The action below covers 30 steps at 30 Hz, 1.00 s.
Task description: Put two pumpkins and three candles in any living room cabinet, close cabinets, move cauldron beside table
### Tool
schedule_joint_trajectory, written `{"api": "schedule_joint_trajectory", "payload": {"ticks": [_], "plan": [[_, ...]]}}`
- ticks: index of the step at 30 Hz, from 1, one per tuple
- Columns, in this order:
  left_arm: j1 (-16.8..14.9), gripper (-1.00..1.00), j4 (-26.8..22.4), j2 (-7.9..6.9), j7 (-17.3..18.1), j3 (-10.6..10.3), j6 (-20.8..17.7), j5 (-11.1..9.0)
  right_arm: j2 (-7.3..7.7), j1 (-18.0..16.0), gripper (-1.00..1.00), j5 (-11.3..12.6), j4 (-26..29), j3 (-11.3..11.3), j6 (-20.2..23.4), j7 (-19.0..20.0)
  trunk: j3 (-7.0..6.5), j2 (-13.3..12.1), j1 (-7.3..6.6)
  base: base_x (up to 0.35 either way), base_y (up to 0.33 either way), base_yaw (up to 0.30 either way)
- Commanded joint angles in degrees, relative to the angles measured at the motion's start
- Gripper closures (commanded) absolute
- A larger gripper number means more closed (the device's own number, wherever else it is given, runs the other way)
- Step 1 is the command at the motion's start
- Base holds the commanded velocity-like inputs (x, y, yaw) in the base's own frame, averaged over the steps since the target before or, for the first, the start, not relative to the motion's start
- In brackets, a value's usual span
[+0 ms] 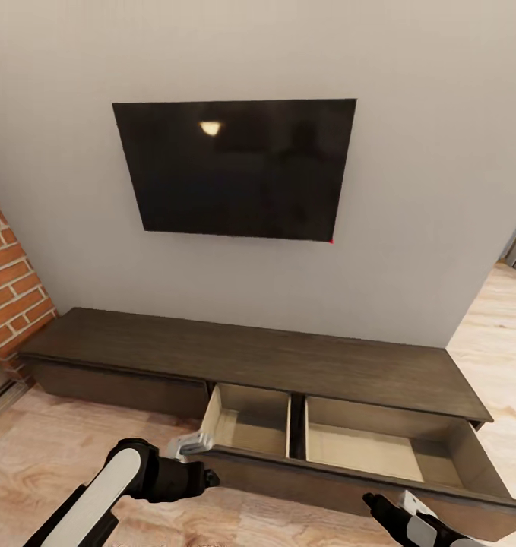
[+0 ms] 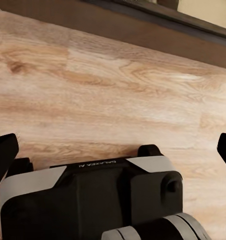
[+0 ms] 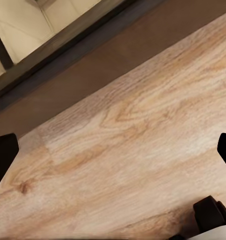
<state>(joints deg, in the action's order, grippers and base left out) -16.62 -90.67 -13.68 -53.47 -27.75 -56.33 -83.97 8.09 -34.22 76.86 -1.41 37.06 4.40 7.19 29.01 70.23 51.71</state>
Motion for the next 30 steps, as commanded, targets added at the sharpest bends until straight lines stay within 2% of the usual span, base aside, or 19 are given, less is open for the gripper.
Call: {"api": "schedule_joint_trajectory", "payload": {"ticks": [1, 8, 13, 20, 30], "plan": [[-0.1, -1.00, 0.0, 0.00, -0.7, -0.1, 0.0, -0.5, 0.00, -0.1, -1.00, 0.6, -0.1, 0.5, 0.2, 0.4, -0.13, -0.4, -0.23, 0.000, 0.000, 0.291], [-0.1, -1.00, 0.0, 0.01, -0.8, -0.1, 0.0, -0.4, -0.05, -0.1, -1.00, 0.6, -0.1, 0.5, 0.2, 0.4, -1.39, -3.2, -1.76, 0.000, 0.000, 0.291], [-0.1, -1.00, 0.0, -0.02, -0.8, -0.1, 0.0, -0.3, -0.09, -0.1, -1.00, -0.7, -0.1, 0.5, 0.1, 0.3, -2.28, -5.2, -2.86, 0.000, 0.000, 0.291], [-0.1, -1.00, 0.0, -0.03, -0.8, 0.0, 0.0, -0.3, -0.38, -0.1, -1.00, -1.2, -0.1, 0.5, 0.1, 0.3, -3.54, -8.0, -4.40, 0.000, 0.000, 0.291], [-0.1, -1.00, 0.0, -0.07, -0.8, 0.0, 0.0, -0.3, -0.70, -0.1, -1.00, -1.3, -0.2, 0.5, -1.6, 0.4, -3.54, -8.0, -4.40, 0.000, 0.000, 0.291]]}}
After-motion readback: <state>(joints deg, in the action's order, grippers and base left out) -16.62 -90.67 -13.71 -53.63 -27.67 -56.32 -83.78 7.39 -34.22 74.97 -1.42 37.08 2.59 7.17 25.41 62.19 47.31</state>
